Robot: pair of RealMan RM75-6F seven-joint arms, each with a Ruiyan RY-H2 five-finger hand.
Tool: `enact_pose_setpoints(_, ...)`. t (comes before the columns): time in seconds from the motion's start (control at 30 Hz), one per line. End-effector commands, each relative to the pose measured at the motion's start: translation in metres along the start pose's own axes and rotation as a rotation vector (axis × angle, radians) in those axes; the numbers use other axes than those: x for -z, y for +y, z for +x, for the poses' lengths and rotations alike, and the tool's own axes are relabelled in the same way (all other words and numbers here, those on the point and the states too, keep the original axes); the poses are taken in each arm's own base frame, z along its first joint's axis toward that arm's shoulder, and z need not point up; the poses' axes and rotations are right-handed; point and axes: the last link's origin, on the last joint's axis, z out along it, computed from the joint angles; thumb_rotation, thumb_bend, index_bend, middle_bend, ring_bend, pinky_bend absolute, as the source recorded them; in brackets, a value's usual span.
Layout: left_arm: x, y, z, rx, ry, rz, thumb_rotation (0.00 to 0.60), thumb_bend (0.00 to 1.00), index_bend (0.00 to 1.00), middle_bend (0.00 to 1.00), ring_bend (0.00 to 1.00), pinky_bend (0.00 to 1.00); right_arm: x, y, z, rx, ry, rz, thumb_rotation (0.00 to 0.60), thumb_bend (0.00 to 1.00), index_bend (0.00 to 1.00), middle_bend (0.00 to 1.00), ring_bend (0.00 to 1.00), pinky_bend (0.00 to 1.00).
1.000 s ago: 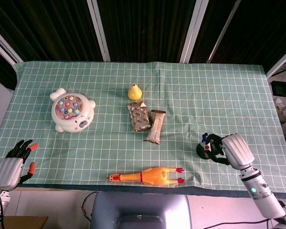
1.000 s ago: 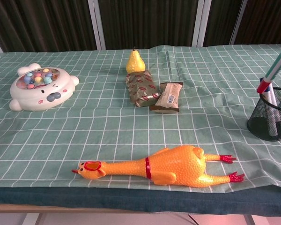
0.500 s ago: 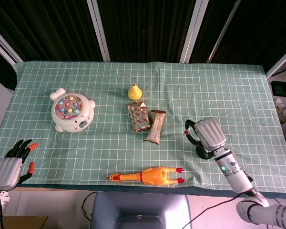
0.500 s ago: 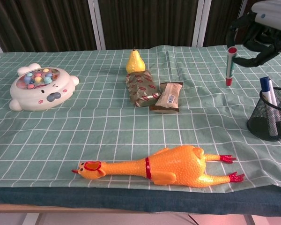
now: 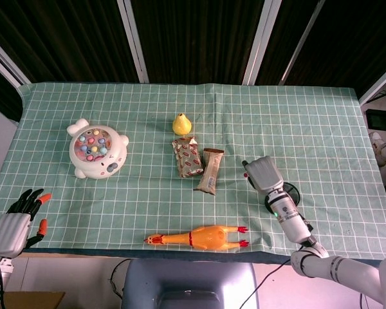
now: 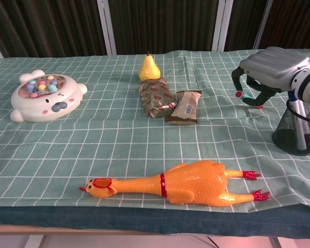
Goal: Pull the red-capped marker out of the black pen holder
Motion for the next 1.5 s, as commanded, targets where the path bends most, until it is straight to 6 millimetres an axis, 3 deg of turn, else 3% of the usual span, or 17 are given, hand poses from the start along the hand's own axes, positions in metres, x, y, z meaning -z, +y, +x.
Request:
enact_pose_setpoints(0.03,0.0,0.0,0.0,0.0,0.0,-0.002,0.6,0.54,0.2,0.07,0.01,0.23,0.0,-0.001,-0.007,0.004,-0.026,0.0,0.6,0.74,0.76,1.0,1.0,1.0)
enact_pose_setpoints(0.33,0.0,0.001,-0.001,-0.003,-0.004,-0.006,0.6,0.54,0.2,0.07,0.01,0.23,0.012,0.012,-0.004,-0.118,-0.041,-0.017,0.6,0.35,0.32,1.0,1.0,1.0)
enact_pose_setpoints(0.43,0.0,0.002,-0.001,-0.006,-0.006,-0.008,0.6,0.54,0.2,0.07,0.01,0.23,0.02,0.021,0.001,-0.163,-0.034,-0.032,0.6,0.26,0.19,1.0,1.0,1.0)
enact_pose_setpoints(0.53,0.0,0.002,-0.002,-0.008,-0.007,-0.009,0.6,0.54,0.2,0.07,0.01,0.23,0.029,0.033,0.01,-0.228,-0.007,-0.055,0.6,0.22,0.12,1.0,1.0,1.0)
enact_pose_setpoints(0.6,0.0,0.002,-0.002,-0.009,-0.006,-0.009,0.6,0.54,0.2,0.07,0.01,0.23,0.037,0.041,0.018,-0.287,0.038,-0.071,0.6,0.22,0.13,1.0,1.0,0.98)
enact_pose_setpoints(0.73,0.0,0.001,-0.001,-0.01,-0.003,-0.005,0.6,0.54,0.2,0.07,0.01,0.23,0.069,0.063,0.04,-0.425,0.201,-0.1,0.6,0.22,0.3,0.98,0.97,0.91)
enact_pose_setpoints(0.8,-0.001,0.0,-0.002,-0.01,-0.003,0.001,0.6,0.54,0.2,0.07,0.01,0.23,0.09,0.075,0.048,-0.444,0.251,-0.125,0.6,0.22,0.37,0.93,0.91,0.88)
enact_pose_setpoints(0.9,-0.003,0.0,-0.002,-0.011,-0.005,0.005,0.6,0.54,0.2,0.07,0.01,0.23,0.127,0.094,0.055,-0.427,0.28,-0.196,0.6,0.22,0.42,0.77,0.75,0.81)
enact_pose_setpoints(1.0,-0.003,0.0,-0.004,-0.019,-0.009,0.006,0.6,0.54,0.2,0.08,0.01,0.23,0.161,0.108,0.056,-0.39,0.256,-0.283,0.6,0.22,0.42,0.6,0.55,0.72)
enact_pose_setpoints(1.17,-0.004,0.0,-0.004,-0.025,-0.007,0.011,0.6,0.54,0.2,0.08,0.01,0.23,0.204,0.122,0.044,-0.37,0.134,-0.39,0.6,0.22,0.33,0.34,0.29,0.46)
enact_pose_setpoints(1.27,-0.005,0.0,-0.004,-0.025,-0.001,0.019,0.6,0.54,0.2,0.07,0.01,0.23,0.217,0.125,0.037,-0.379,0.082,-0.405,0.6,0.22,0.26,0.26,0.21,0.35)
enact_pose_setpoints(1.5,-0.005,-0.001,-0.003,-0.026,0.008,0.028,0.6,0.54,0.2,0.08,0.01,0.23,0.225,0.124,0.031,-0.396,0.064,-0.371,0.6,0.22,0.21,0.21,0.17,0.3)
